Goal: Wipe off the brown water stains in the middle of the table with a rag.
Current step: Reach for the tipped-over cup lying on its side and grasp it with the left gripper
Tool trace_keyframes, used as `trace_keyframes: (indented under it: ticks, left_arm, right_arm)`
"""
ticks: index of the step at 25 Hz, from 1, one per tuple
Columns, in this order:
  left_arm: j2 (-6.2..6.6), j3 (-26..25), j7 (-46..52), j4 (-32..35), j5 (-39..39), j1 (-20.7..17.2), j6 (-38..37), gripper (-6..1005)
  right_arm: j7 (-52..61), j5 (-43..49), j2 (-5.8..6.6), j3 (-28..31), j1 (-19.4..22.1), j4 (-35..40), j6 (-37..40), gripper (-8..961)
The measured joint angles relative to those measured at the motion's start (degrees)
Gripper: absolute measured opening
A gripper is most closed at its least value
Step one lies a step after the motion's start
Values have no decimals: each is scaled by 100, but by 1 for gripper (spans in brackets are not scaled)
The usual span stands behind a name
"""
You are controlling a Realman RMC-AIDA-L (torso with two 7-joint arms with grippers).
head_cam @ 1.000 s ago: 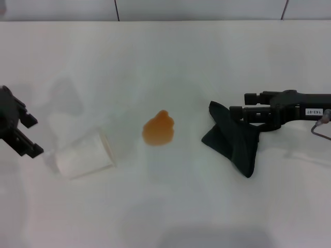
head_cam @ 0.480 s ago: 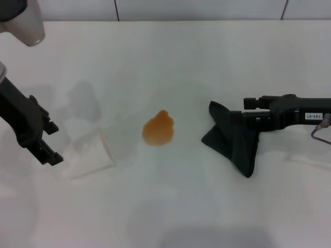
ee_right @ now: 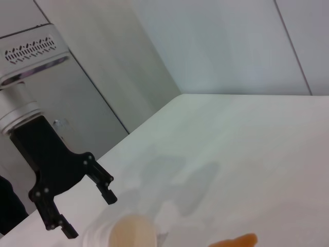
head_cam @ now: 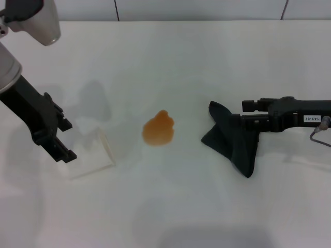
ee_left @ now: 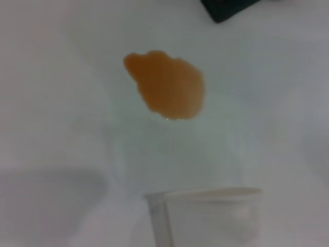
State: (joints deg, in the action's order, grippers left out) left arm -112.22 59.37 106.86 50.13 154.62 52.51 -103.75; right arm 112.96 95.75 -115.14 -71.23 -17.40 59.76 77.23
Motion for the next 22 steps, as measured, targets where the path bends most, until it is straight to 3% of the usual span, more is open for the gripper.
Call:
trace_keyframes:
  ticks: [22]
  left_arm:
    - [-212, 206, 16, -136, 188, 6, 370, 858]
  right_arm:
    - [-29, 6, 0, -5, 18, -35, 46, 824]
